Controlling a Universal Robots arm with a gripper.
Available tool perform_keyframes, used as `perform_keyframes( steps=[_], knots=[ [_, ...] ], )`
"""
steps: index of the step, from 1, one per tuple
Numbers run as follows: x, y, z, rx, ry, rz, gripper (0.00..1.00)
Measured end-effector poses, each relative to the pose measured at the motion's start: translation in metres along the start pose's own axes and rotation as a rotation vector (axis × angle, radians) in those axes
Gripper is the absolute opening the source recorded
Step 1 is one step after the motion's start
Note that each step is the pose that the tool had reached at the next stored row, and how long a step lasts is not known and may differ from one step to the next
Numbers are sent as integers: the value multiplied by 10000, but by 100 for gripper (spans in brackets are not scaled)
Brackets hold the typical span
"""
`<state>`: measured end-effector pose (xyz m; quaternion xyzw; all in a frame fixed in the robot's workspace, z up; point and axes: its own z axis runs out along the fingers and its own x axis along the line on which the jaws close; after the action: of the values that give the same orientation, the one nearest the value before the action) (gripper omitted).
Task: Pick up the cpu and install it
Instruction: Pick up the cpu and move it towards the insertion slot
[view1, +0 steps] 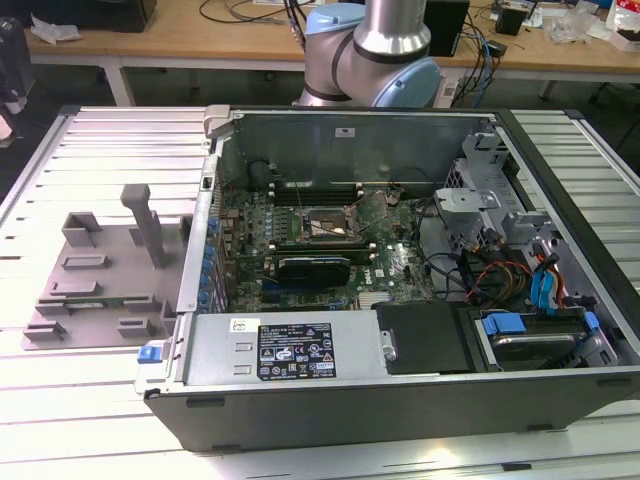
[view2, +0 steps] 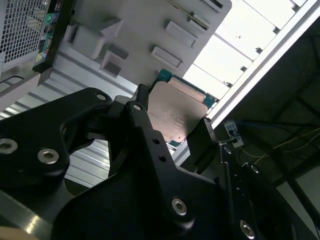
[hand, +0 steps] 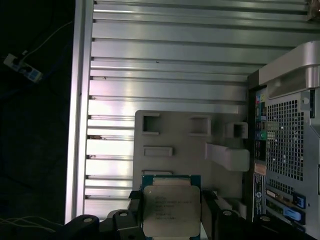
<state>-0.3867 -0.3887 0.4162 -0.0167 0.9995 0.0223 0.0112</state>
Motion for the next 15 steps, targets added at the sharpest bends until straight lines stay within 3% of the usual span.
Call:
perform_keyframes(
  steps=[15],
  knots=[
    [-237, -8, 5, 0, 1, 0, 55]
  ],
)
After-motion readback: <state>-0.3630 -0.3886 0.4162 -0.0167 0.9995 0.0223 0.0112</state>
